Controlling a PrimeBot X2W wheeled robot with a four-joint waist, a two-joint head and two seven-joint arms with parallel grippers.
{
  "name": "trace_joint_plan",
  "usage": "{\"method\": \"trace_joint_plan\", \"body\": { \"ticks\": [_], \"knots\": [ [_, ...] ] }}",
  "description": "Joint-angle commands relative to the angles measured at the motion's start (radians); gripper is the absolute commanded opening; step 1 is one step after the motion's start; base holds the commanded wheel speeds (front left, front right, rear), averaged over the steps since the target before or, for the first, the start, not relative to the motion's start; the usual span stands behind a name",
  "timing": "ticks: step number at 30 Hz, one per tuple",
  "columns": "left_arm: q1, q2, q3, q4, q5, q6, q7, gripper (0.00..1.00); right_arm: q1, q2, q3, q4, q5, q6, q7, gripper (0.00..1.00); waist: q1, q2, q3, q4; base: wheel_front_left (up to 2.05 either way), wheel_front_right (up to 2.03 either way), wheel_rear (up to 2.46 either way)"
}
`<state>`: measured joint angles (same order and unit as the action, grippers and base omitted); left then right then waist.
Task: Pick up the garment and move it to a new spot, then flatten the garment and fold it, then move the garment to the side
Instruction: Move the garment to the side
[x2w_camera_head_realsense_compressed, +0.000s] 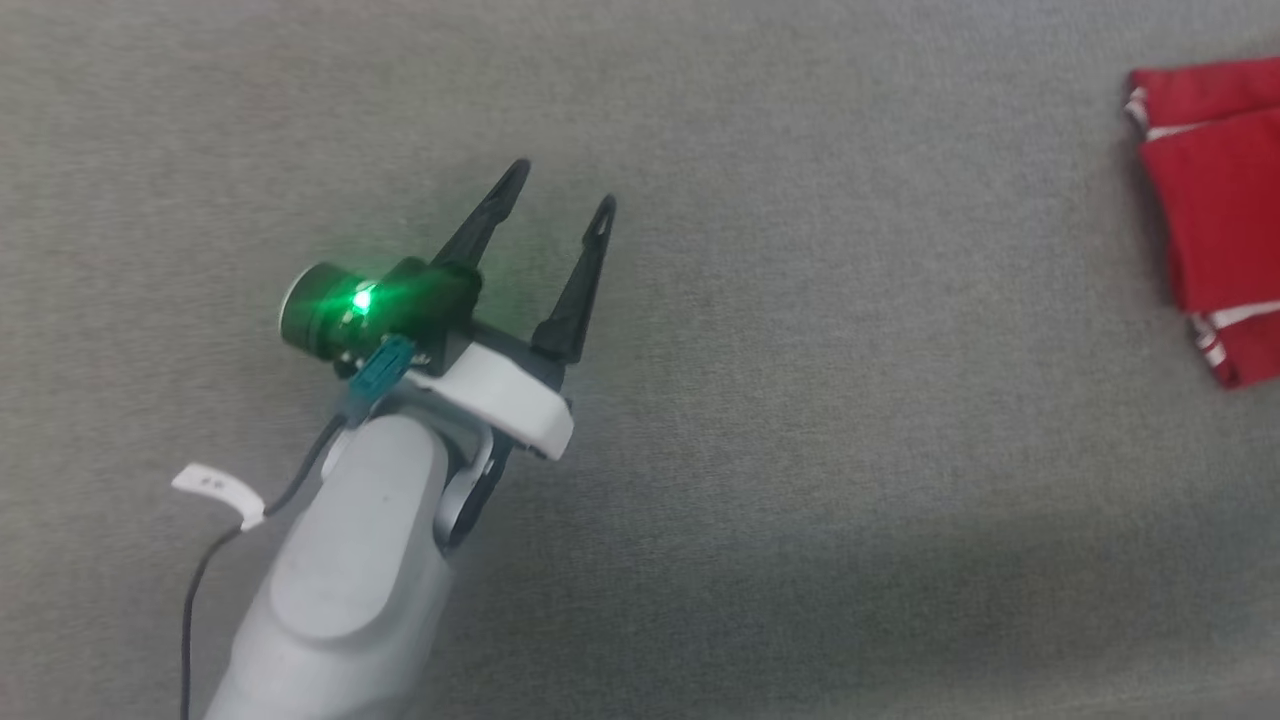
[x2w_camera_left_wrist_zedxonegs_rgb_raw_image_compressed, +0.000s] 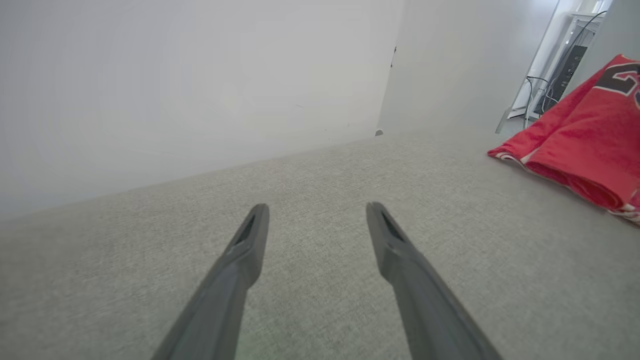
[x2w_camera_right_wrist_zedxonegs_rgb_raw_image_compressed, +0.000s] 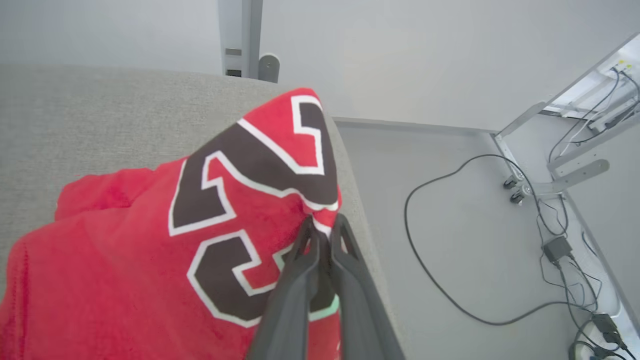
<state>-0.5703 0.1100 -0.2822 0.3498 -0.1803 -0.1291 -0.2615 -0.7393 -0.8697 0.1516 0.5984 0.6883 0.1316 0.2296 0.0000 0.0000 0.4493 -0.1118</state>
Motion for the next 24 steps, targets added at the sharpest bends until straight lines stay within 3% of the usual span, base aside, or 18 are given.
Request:
{"method": "trace_joint_plan", "body": {
  "ticks": [1, 8, 16, 24],
  "knots": [
    [-0.026, 0.000, -0.011, 0.009, 0.002, -0.001, -0.004, 1.00, -0.030, -0.011, 0.019, 0.025, -0.016, -0.002, -0.037, 0.00, 0.0000, 0.0000, 0.032, -0.026, 0.00, 0.00, 0.00],
    [-0.111, 0.008, -0.065, 0.045, -0.015, -0.001, -0.004, 1.00, -0.155, -0.034, 0.161, 0.200, -0.088, -0.002, -0.187, 0.00, 0.0000, 0.0000, 0.084, -0.037, 0.00, 0.00, 0.00],
    [-0.149, 0.007, -0.089, 0.058, -0.023, -0.001, -0.004, 1.00, -0.263, 0.026, 0.261, 0.370, -0.106, -0.002, -0.284, 0.00, 0.0000, 0.0000, 0.120, -0.033, 0.00, 0.00, 0.00],
    [-0.156, 0.003, -0.092, 0.062, -0.017, -0.001, -0.004, 1.00, -0.325, 0.077, 0.314, 0.492, -0.082, -0.002, -0.305, 0.00, 0.0000, 0.0000, 0.134, -0.019, 0.00, 0.00, 0.00]
  ]
}}
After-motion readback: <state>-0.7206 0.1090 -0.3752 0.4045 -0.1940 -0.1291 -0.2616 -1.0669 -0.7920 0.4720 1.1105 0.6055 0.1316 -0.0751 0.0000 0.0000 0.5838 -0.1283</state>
